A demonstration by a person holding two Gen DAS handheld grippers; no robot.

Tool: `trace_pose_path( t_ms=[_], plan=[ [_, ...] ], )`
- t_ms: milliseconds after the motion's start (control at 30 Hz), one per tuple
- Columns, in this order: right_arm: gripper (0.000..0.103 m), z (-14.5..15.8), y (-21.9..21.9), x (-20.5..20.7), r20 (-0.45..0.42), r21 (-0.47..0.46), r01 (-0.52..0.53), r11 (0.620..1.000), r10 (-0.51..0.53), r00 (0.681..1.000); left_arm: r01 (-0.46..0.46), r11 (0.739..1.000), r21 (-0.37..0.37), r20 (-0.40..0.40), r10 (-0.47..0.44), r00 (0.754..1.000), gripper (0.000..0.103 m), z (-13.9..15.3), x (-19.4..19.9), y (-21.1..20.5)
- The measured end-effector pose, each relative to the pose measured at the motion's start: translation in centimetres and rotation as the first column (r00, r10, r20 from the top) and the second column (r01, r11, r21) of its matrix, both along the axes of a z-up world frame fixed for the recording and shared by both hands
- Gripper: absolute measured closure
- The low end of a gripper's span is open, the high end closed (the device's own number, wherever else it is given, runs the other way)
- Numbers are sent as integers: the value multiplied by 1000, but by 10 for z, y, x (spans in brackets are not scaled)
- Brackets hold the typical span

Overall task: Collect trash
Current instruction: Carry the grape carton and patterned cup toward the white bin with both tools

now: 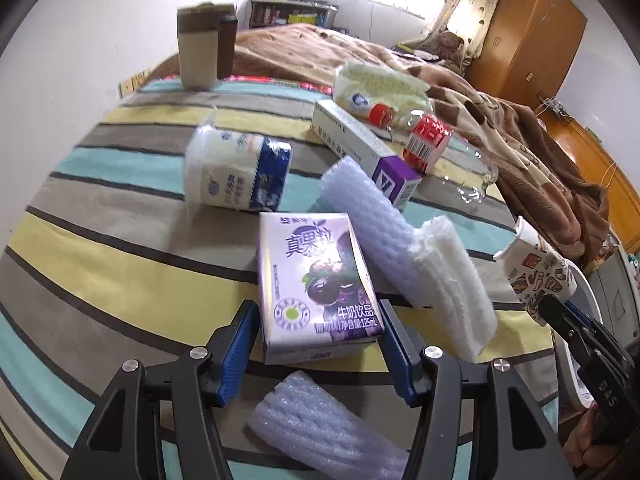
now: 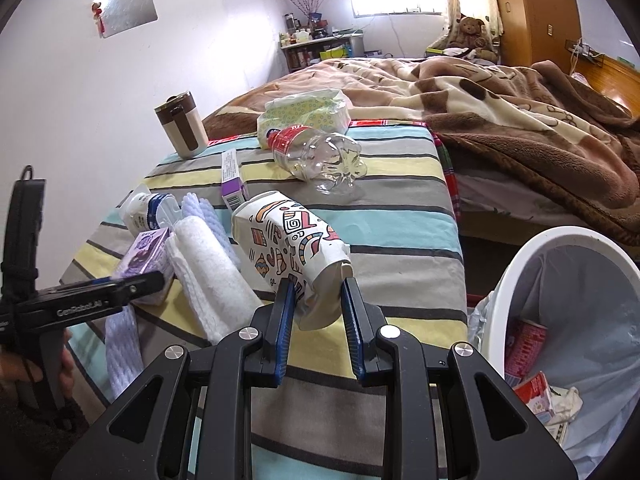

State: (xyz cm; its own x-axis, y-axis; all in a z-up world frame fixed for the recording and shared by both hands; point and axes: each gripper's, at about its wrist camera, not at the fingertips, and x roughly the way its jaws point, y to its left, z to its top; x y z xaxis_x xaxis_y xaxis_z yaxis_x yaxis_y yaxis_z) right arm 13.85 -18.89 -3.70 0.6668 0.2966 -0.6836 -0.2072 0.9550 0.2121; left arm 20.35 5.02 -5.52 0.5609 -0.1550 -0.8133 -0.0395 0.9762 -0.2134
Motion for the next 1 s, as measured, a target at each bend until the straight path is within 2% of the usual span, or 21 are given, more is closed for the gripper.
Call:
trace_pose_path(
  t_ms=[367,533,733,1000],
  plan=[
    [78,-2,-3,0,-5,8,8,1000,-8,1000,-18,999,35,-6,19,1000,45,-7,17,-6],
    [78,0,-6,-2,4,17,16,1000,-16,1000,-38,999,2,17,38,999,45,-4,10,0],
    [78,6,-13,-9,27,36,37,999,-38,999,-23,1000,6,72,23,997,45,13,-3,-4],
    [78,20,-24,-26,73,55,73,996,-77,994,42,999,16,153,-44,987,45,47,-27,-28]
  ],
)
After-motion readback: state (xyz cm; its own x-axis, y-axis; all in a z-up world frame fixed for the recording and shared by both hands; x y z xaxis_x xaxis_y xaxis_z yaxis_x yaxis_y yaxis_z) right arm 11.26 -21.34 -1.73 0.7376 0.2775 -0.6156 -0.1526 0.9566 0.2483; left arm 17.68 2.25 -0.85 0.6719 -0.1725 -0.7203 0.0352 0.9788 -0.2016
